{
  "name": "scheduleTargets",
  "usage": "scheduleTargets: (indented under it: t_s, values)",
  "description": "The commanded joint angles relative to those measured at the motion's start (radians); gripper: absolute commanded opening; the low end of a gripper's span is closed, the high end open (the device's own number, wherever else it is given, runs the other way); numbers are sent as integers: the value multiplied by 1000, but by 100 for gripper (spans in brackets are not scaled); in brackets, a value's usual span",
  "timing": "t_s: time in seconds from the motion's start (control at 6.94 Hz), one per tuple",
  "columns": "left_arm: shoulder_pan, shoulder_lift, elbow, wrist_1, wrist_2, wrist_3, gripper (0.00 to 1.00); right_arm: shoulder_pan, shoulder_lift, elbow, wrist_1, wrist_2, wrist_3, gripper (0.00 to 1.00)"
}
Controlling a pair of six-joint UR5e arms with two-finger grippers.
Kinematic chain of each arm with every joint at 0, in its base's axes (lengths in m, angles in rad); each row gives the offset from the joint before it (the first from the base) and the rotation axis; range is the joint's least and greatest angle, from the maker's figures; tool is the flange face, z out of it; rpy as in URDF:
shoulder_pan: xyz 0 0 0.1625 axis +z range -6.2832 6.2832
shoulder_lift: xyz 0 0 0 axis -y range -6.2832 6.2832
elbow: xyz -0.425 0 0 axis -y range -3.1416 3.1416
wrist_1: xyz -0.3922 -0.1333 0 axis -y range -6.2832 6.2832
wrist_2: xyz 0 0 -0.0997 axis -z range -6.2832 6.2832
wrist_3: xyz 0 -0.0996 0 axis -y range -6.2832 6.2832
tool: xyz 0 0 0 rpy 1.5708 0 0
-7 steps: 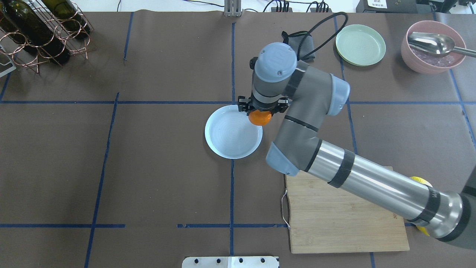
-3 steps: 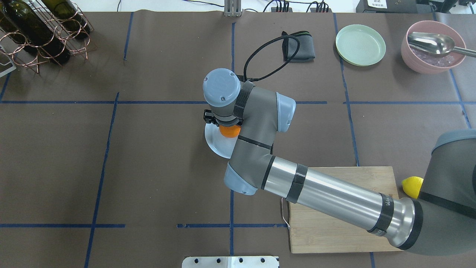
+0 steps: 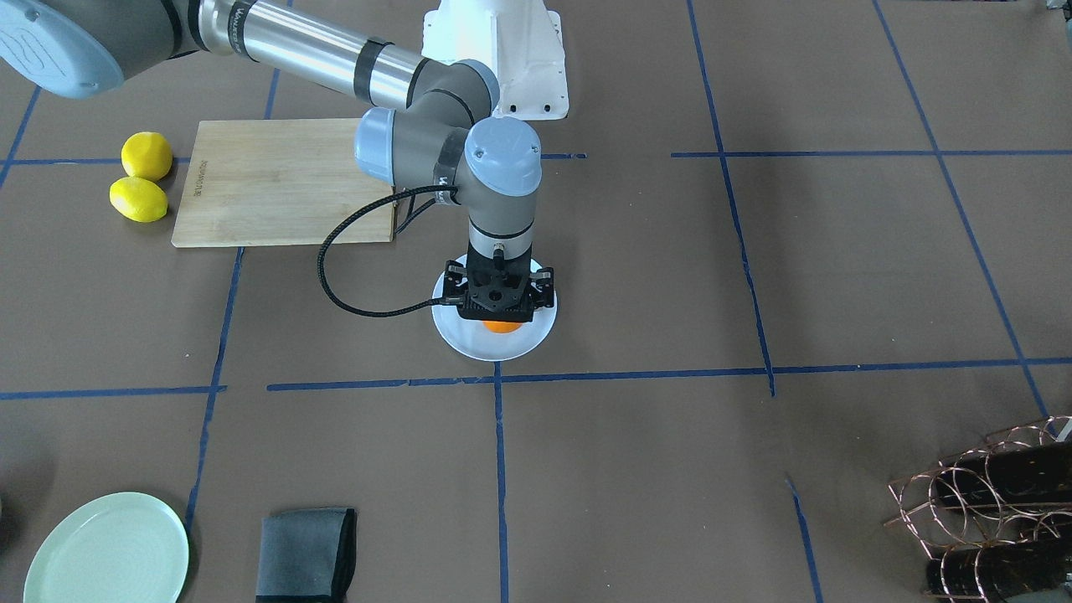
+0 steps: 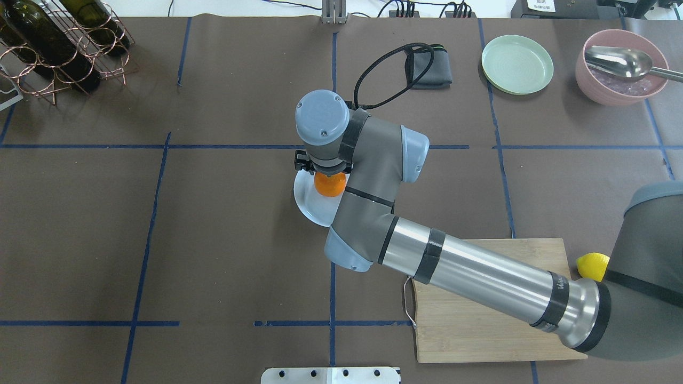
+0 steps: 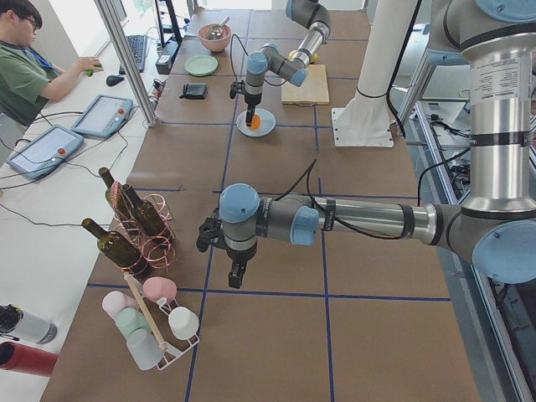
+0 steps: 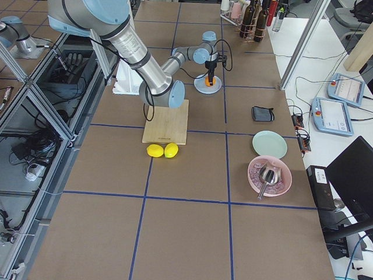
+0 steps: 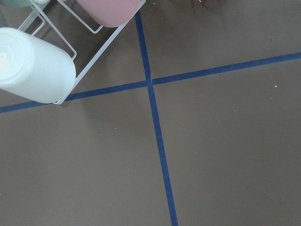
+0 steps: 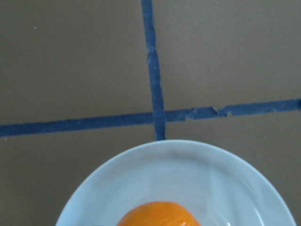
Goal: Pick orange to plate
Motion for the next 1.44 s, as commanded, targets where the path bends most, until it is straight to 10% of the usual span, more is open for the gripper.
scheduleTargets:
  t_s: [0.0,0.43,1.3]
  values:
    - [0,1,16,0,-9,0,100,139,-42,96,-72,141,-134,100]
    - [-1,2,-1,6,-9,-2,100,431,-349,409,-206,370,-593,100]
    - [0,4,-1,8,-11,0,100,924,-784,433,-291,395,-1491,100]
